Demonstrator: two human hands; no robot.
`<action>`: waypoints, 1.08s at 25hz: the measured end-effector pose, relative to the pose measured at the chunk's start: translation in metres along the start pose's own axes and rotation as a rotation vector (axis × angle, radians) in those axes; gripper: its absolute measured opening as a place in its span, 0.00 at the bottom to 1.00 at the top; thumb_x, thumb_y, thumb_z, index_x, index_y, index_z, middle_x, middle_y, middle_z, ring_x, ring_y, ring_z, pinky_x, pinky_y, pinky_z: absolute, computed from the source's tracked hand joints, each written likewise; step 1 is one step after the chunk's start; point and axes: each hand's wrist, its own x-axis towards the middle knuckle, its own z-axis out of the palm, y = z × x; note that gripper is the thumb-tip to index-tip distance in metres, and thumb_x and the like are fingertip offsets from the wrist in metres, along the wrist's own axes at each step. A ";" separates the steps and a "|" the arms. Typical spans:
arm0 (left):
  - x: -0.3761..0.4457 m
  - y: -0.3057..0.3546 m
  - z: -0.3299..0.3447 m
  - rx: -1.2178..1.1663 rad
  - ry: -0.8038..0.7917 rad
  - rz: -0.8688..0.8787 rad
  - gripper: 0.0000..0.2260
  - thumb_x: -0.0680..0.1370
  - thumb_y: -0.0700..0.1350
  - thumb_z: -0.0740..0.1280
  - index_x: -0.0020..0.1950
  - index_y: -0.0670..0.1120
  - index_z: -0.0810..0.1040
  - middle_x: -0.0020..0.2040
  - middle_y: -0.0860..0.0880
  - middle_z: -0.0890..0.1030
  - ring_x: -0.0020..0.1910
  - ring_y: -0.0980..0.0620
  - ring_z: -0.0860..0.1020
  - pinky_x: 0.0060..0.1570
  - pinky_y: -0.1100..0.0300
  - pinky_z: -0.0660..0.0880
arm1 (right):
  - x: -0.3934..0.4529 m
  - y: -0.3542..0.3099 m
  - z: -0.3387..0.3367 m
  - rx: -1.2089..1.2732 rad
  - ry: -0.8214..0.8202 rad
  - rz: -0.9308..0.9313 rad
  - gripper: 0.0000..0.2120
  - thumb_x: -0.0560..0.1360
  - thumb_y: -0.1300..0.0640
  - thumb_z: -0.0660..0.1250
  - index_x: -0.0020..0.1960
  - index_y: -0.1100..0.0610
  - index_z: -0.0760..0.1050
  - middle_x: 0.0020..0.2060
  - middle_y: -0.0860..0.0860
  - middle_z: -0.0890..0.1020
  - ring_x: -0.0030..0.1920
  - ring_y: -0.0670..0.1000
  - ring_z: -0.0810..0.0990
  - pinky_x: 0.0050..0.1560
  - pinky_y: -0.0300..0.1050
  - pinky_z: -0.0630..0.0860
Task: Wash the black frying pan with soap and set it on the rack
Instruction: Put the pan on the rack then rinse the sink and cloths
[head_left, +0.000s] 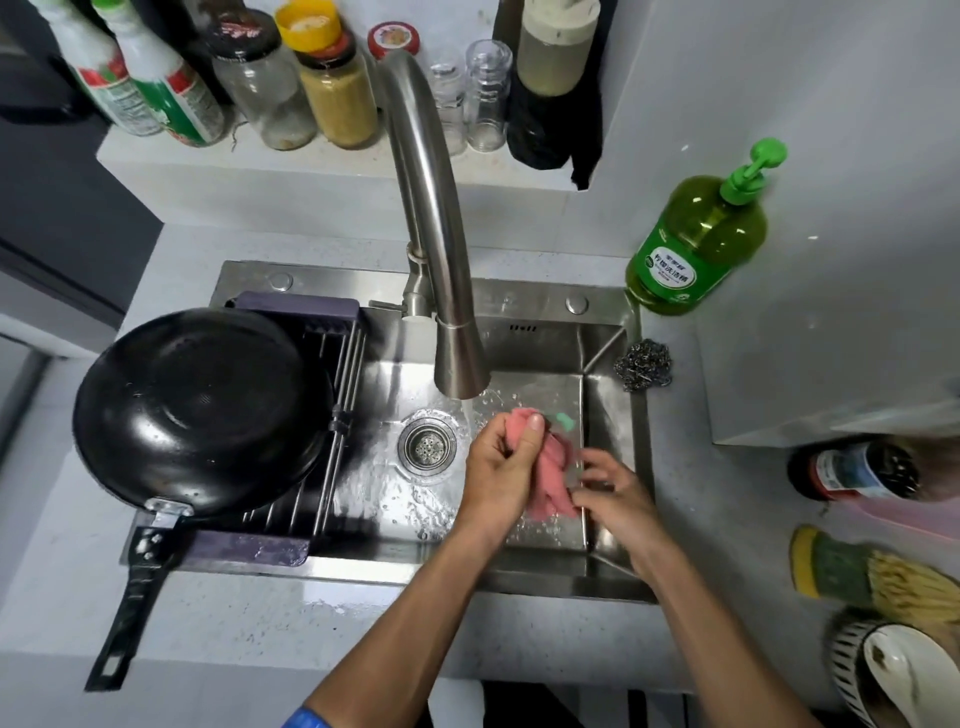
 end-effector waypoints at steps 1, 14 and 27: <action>-0.002 0.001 0.000 -0.016 -0.055 -0.038 0.13 0.81 0.49 0.63 0.53 0.39 0.77 0.38 0.45 0.83 0.37 0.50 0.82 0.38 0.57 0.80 | 0.001 -0.002 -0.003 0.011 0.002 -0.071 0.34 0.71 0.70 0.70 0.72 0.45 0.69 0.64 0.45 0.77 0.60 0.44 0.77 0.57 0.44 0.76; 0.013 0.002 0.006 -0.088 -0.093 -0.236 0.05 0.77 0.36 0.68 0.47 0.45 0.81 0.40 0.43 0.83 0.37 0.46 0.80 0.35 0.55 0.76 | 0.003 0.007 -0.033 0.972 -0.120 0.058 0.22 0.73 0.51 0.69 0.62 0.62 0.76 0.54 0.60 0.83 0.56 0.57 0.81 0.59 0.54 0.77; 0.026 0.003 0.006 0.135 0.058 0.038 0.14 0.73 0.26 0.65 0.41 0.43 0.84 0.40 0.48 0.84 0.34 0.54 0.74 0.34 0.63 0.73 | -0.006 0.009 -0.069 0.237 0.277 -0.410 0.25 0.69 0.80 0.67 0.33 0.49 0.80 0.46 0.45 0.80 0.48 0.45 0.78 0.51 0.39 0.78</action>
